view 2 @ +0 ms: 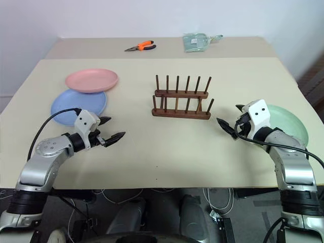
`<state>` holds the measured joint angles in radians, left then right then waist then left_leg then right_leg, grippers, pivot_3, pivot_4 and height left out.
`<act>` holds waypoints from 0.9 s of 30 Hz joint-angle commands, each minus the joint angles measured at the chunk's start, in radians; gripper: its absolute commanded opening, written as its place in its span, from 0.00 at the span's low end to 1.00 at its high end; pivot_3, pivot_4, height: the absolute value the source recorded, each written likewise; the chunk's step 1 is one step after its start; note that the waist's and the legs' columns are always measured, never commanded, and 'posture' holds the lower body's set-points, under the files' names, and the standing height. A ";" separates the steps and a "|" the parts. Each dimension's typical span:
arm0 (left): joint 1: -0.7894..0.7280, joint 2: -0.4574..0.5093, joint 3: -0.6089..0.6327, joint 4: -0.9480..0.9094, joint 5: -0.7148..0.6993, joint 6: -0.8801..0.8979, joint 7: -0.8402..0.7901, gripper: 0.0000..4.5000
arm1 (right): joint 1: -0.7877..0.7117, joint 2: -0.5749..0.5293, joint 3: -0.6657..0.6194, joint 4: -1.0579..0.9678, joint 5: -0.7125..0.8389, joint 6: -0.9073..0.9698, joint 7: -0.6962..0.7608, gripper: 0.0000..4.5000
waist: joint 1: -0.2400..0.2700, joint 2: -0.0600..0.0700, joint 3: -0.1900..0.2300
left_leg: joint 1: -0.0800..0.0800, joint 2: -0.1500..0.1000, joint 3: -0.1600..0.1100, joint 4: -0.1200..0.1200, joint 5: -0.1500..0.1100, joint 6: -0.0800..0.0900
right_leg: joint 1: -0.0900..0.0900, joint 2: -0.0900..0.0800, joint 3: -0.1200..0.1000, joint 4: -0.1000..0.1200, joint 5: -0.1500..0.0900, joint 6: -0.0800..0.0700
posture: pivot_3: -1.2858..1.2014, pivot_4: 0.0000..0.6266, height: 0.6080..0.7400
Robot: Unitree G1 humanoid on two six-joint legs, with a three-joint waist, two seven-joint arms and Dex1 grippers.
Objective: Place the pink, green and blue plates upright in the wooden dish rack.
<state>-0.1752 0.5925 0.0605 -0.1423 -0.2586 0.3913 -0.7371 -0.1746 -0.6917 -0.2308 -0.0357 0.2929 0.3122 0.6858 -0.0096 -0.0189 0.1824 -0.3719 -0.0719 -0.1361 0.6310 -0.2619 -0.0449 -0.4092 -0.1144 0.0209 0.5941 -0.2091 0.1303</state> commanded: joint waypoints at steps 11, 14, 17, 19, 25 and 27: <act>-0.111 -0.028 -0.070 0.057 0.002 0.012 -0.035 0.99 | -0.007 0.039 0.057 -0.064 -0.027 -0.019 -0.017 1.00 | 0.000 0.000 0.000 | 0.000 0.000 0.000 0.000 0.000 0.000 | 0.000 0.000 0.000 0.000 0.000 0.000 | 0.52 0.24 1.00; -0.258 -0.093 -0.167 0.228 0.060 -0.057 -0.068 0.99 | 0.021 0.058 0.074 -0.098 -0.074 -0.033 -0.073 1.00 | 0.013 0.000 0.000 | 0.000 -0.001 0.000 0.000 0.000 0.000 | 0.001 0.000 0.000 0.000 0.000 0.000 | 0.52 0.24 1.00; -0.375 -0.148 -0.222 0.417 0.108 -0.138 -0.103 0.99 | 0.054 0.080 0.077 -0.152 -0.099 -0.026 -0.120 1.00 | 0.018 0.000 0.000 | 0.000 -0.001 0.000 0.002 0.000 0.000 | 0.000 0.000 0.000 0.000 0.000 0.001 | 0.52 0.24 1.00; -0.483 -0.204 -0.268 0.608 0.155 -0.232 -0.124 0.99 | 0.085 0.099 0.067 -0.195 -0.110 -0.016 -0.159 1.00 | 0.020 0.000 0.000 | 0.000 -0.001 0.000 0.001 0.000 0.000 | 0.000 0.000 0.000 0.000 0.001 0.001 | 0.52 0.24 1.00; -0.722 -0.368 -0.303 1.084 0.243 -0.441 -0.140 0.99 | 0.226 0.159 0.038 -0.369 -0.126 0.034 -0.260 1.00 | 0.024 -0.002 0.000 | -0.002 -0.002 -0.001 0.002 0.000 0.000 | 0.001 -0.001 -0.002 0.000 -0.001 0.003 | 0.52 0.24 1.00; -0.755 -0.406 -0.286 1.164 0.248 -0.481 -0.140 0.80 | 0.257 0.170 0.037 -0.418 -0.128 0.054 -0.276 1.00 | 0.021 -0.002 -0.001 | -0.001 -0.003 0.000 0.002 0.000 0.001 | 0.001 -0.002 -0.001 -0.001 0.000 0.006 | 0.52 0.24 1.00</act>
<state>-0.9198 0.2032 -0.2285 0.9644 -0.0288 -0.0470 -0.8737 0.0767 -0.5278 -0.1671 -0.3832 0.1683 0.3576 0.4303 0.0115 -0.0205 0.1818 -0.3729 -0.0747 -0.1359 0.6327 -0.2623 -0.0441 -0.4084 -0.1165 0.0198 0.5935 -0.2098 0.1370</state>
